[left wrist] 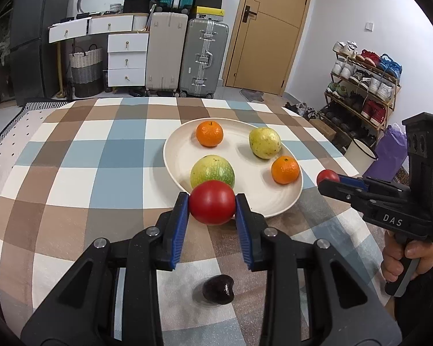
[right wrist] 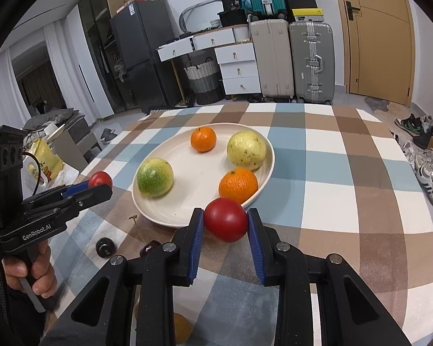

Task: Organize fruits
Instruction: 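Carry both tomatoes over the plate and open both tools to release them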

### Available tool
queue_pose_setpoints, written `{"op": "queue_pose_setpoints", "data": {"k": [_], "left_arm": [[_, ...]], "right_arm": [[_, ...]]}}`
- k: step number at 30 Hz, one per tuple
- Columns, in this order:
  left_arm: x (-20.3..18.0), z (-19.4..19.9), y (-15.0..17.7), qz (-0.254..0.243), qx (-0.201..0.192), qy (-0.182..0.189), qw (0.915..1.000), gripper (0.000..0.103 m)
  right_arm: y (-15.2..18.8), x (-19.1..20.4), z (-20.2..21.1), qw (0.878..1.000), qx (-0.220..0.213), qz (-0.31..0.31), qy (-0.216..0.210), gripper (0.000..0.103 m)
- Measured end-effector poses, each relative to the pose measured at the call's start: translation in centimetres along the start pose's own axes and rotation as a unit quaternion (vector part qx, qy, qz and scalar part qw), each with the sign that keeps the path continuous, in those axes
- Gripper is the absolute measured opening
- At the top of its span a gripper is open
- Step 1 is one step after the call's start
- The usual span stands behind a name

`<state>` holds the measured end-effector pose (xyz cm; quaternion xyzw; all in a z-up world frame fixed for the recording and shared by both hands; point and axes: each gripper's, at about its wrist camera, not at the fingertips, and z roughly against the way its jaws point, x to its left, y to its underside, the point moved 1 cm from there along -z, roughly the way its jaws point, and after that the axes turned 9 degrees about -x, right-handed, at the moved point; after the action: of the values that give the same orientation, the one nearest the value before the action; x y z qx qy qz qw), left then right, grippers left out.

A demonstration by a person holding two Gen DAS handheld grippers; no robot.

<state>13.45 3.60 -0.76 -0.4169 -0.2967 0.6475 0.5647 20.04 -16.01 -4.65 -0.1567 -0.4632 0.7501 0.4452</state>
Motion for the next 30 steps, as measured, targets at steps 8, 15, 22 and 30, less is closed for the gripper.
{"op": "queue_pose_setpoints", "data": {"k": [8,15,22,30], "left_arm": [[-0.7,0.0,-0.3,-0.008,-0.01,-0.005,0.9999,0.029],[-2.0,-1.0,-0.6,-0.02,-0.007,0.002,0.9998,0.029],[-3.2,-2.5,-0.8,-0.032,0.001,0.009,0.9994,0.029],[-3.8,-3.6,-0.9,-0.039,-0.002,0.01,0.9992,0.029]], "right_arm": [[-0.2,0.9,0.4,1.0,-0.016,0.004,-0.022,0.03],[-0.1,1.3,-0.1,0.999,-0.013,-0.001,-0.036,0.03],[-0.5,1.5,-0.8,0.999,-0.016,-0.005,-0.039,0.03],[-0.9,1.9,-1.3,0.999,-0.025,-0.01,-0.046,0.03]]}}
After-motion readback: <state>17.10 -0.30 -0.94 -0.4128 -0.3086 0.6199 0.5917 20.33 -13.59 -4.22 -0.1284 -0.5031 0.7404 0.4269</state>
